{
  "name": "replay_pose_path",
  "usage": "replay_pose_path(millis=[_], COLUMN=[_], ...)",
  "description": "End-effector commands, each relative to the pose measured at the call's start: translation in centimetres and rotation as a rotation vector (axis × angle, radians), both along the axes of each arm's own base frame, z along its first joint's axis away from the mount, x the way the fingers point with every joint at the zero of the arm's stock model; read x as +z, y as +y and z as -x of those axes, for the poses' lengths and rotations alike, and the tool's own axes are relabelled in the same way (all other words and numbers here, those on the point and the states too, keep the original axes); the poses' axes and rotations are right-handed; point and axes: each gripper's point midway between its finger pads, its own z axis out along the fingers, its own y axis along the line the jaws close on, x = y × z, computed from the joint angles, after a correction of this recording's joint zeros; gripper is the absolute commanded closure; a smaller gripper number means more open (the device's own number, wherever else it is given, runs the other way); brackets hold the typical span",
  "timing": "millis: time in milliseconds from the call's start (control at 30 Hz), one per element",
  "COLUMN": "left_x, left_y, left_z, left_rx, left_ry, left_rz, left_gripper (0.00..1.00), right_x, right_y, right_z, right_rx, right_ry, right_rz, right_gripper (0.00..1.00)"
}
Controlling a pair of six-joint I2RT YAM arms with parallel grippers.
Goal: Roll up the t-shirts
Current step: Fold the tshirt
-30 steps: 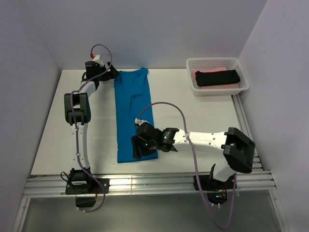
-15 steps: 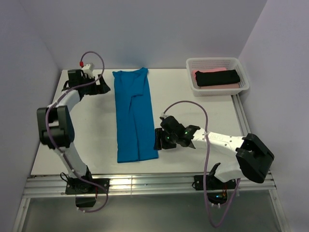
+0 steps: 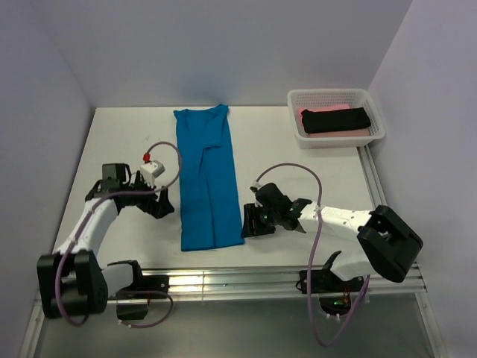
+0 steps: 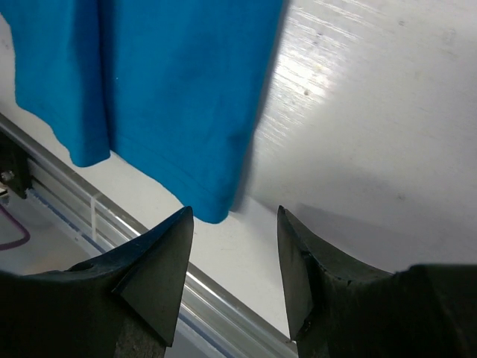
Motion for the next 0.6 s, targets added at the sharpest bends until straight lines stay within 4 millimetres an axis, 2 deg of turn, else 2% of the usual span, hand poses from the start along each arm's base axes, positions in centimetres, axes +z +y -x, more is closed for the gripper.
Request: replay_pose_path(millis=[0, 33, 133, 400, 567], left_x=[1.6, 2.5, 3.1, 3.1, 2.7], left_y=[-1.2, -1.5, -2.3, -2.6, -2.9], left_z=[2.2, 2.8, 4.1, 4.8, 5.2], left_rx=[-0.173, -0.198, -0.278, -0.322, -0.383], left_ry=[-0.176, -0.217, -0.274, -0.273, -0.233], left_rz=[-0.007, 0.001, 0.019, 0.02, 0.011], left_gripper=[0.0, 0.0, 0.01, 0.0, 0.0], right_x=[0.6, 0.5, 0.7, 1.0, 0.3], right_y=[1.5, 1.6, 1.9, 2.3, 2.3], right_z=[-0.5, -0.5, -0.5, -0.1, -0.2], right_rx=[0.025, 0.027, 0.025, 0.026, 0.02], right_ry=[-0.019, -0.015, -0.01, 0.006, 0.012], right_rz=[-0.079, -0.081, -0.1, -0.111, -0.087], right_gripper=[0.44, 0.45, 0.46, 0.48, 0.49])
